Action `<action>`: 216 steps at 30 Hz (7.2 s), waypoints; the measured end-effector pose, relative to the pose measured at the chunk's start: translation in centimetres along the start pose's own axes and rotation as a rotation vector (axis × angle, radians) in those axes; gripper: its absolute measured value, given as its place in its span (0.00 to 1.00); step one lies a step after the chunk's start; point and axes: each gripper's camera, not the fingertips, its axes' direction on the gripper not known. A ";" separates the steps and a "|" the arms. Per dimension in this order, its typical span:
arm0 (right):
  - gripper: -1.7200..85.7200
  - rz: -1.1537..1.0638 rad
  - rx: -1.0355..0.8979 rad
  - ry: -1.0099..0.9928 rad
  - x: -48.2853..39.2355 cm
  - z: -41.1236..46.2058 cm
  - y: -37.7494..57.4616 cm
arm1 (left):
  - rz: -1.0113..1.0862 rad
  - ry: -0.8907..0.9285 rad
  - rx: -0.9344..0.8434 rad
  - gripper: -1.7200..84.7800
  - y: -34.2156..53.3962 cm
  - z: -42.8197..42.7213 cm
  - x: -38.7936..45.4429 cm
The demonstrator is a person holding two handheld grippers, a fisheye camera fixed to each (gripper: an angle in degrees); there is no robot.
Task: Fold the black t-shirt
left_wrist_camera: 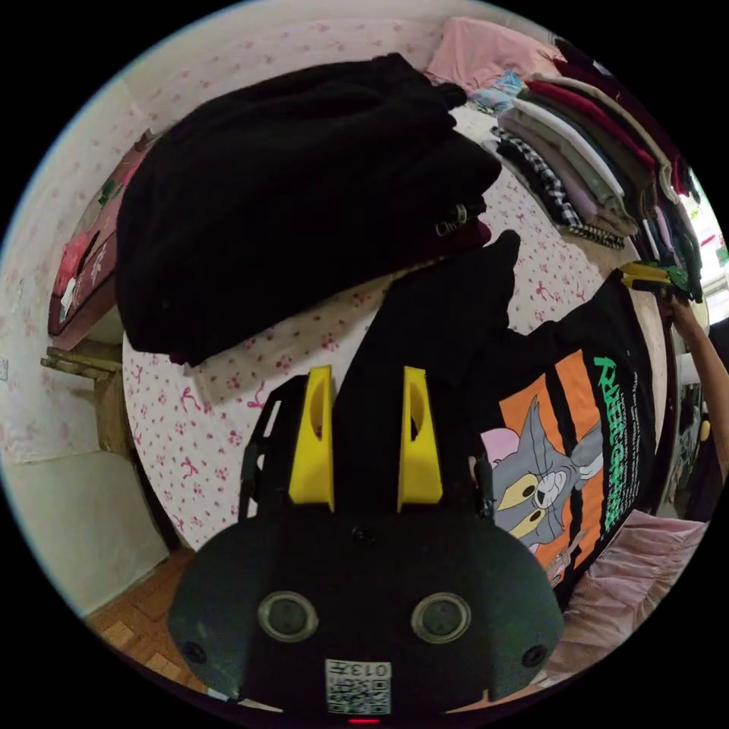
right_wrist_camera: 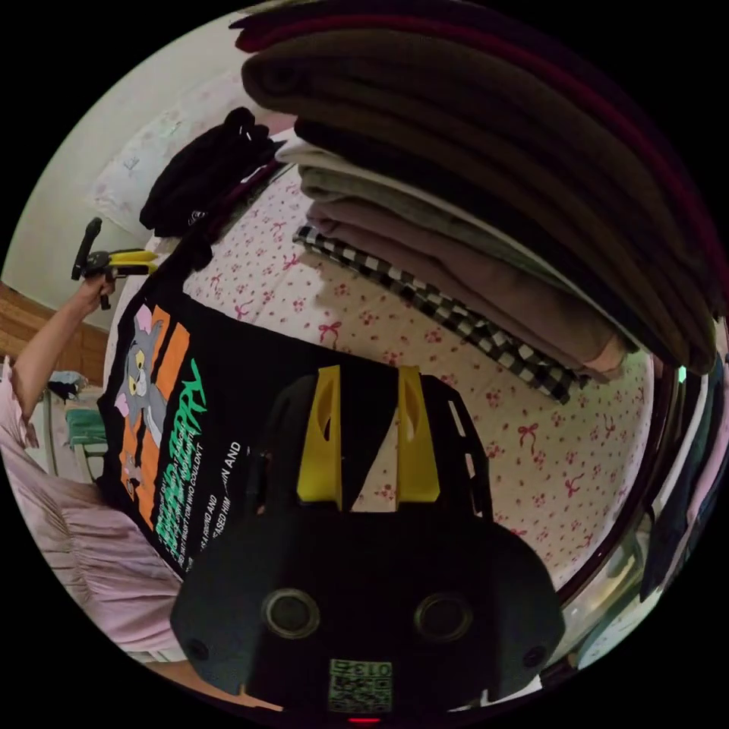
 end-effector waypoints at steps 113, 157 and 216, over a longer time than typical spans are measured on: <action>0.02 0.239 0.113 0.063 -15.1 -18.8 38.0 | 0.532 0.076 0.389 0.07 -19.4 17.7 57.1; 0.02 0.096 0.122 0.189 -41.8 -29.6 47.8 | -0.358 0.150 0.128 0.05 53.7 7.1 13.3; 0.03 0.031 0.063 0.399 -35.7 -29.3 33.7 | -0.197 0.648 0.422 0.03 55.6 -7.1 -8.0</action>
